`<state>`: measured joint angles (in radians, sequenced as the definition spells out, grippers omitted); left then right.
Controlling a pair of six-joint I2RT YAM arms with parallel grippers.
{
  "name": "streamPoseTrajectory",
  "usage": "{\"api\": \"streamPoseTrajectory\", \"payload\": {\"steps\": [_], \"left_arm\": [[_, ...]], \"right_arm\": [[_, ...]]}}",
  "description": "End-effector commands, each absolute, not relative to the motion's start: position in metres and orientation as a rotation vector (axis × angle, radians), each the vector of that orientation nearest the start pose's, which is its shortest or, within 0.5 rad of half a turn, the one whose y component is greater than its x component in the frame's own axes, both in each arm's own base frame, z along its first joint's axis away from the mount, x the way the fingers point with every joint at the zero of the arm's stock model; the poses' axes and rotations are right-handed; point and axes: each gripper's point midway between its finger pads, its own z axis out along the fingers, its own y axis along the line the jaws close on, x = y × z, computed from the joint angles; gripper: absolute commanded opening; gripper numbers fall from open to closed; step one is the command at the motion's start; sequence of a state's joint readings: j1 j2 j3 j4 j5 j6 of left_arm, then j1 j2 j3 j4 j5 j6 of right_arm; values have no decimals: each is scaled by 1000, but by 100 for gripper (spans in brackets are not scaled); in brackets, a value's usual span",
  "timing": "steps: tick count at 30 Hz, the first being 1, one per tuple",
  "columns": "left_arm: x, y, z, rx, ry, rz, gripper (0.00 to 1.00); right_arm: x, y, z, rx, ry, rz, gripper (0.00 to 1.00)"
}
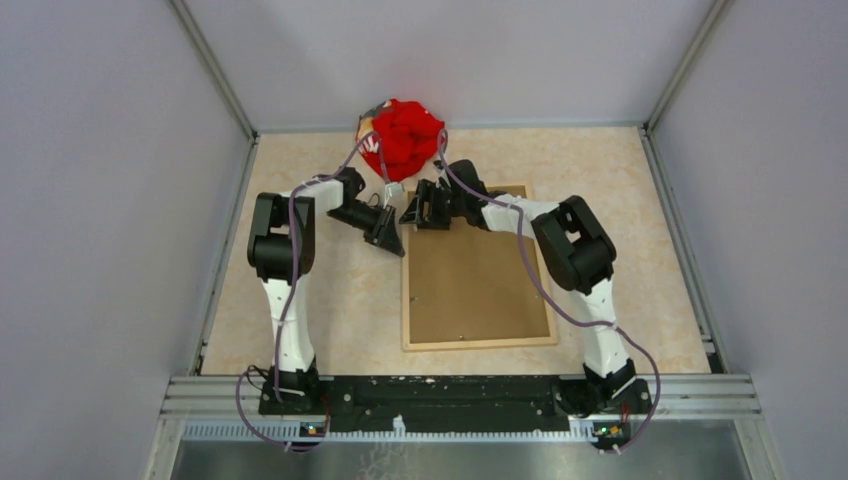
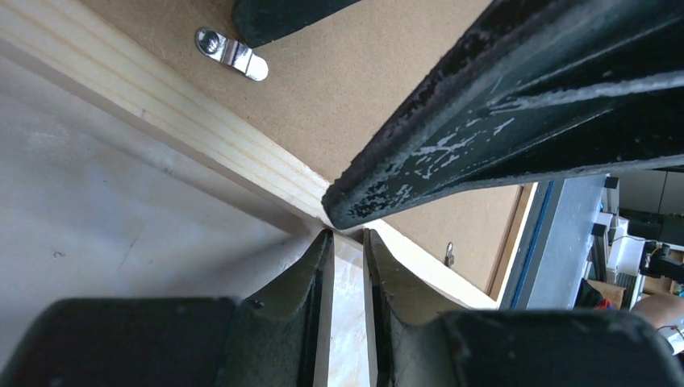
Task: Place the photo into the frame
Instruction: Install the photo frame at the center of the board.
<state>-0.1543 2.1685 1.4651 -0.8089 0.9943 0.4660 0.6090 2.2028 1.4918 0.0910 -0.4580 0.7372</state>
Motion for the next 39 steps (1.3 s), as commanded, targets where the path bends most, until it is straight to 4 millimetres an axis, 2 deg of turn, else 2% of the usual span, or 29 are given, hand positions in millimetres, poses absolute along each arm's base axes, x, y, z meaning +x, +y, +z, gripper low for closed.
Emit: {"api": "streamPoseTrajectory", "payload": {"steps": [1,16,30,39], "left_arm": [[348,-189,19,923,2453,-1242,24],[346,-191,17,946,2451,-1229,24],[345,-192,16,953,2447,-1234,24],[344,-192,15,961,2448,-1228,24]], "right_arm": [[383,410,55,-148,2443,1200,65],[380,415,56,-99,2427,1216,64],[387,416,50,103,2372,1187,61],[384,412,46,241,2350,1090,60]]}}
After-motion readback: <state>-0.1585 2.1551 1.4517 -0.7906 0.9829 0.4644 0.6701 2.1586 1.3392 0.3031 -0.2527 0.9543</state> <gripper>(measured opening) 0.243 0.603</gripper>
